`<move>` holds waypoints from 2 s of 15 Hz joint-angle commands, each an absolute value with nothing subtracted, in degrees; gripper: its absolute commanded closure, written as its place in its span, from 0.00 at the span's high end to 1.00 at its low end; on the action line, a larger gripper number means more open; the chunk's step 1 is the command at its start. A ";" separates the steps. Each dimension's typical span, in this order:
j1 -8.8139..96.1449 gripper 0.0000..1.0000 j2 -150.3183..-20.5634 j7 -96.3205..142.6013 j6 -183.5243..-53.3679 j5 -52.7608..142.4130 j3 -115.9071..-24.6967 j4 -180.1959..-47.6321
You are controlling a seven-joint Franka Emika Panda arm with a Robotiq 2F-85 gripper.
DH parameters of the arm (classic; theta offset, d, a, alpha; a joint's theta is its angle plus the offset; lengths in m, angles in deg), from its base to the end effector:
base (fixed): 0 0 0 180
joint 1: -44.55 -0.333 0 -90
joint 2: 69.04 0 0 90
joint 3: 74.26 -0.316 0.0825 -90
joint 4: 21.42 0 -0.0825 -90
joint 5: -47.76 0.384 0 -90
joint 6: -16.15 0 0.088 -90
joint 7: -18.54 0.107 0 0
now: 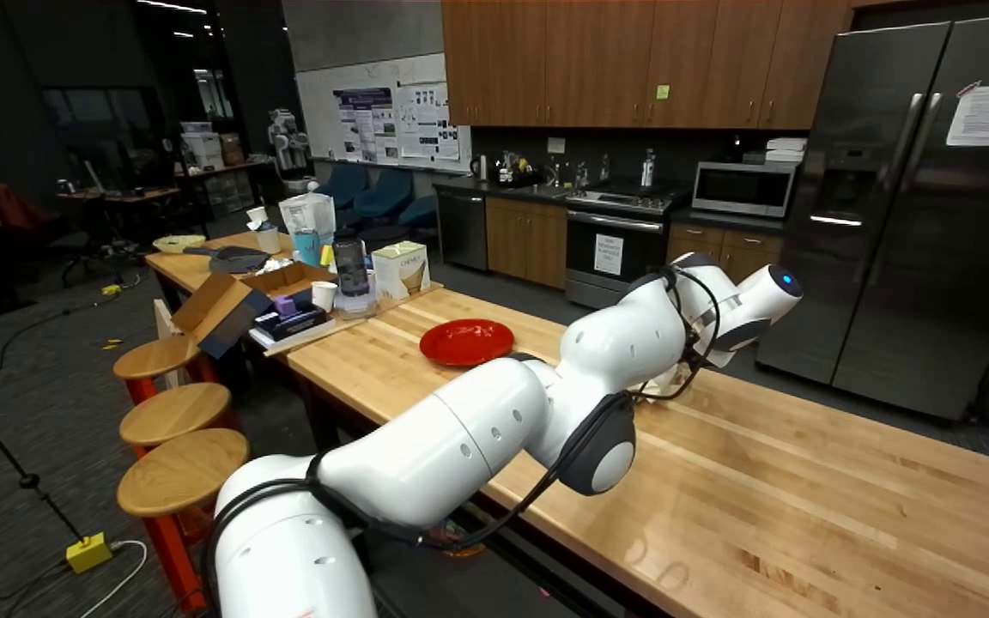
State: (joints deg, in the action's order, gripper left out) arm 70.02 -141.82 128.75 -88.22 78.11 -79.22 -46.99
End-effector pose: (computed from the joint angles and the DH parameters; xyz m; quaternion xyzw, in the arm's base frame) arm 0.7661 -0.2919 0.2920 -0.3212 0.8981 0.1667 0.2498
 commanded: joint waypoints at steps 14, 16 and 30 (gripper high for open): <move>67.45 0.00 -140.47 130.51 -90.65 76.77 -81.23 -45.70; 65.83 0.01 -140.13 129.79 -89.99 75.50 -80.71 -46.12; 50.73 0.01 -140.69 119.25 -86.11 55.99 -72.09 -44.54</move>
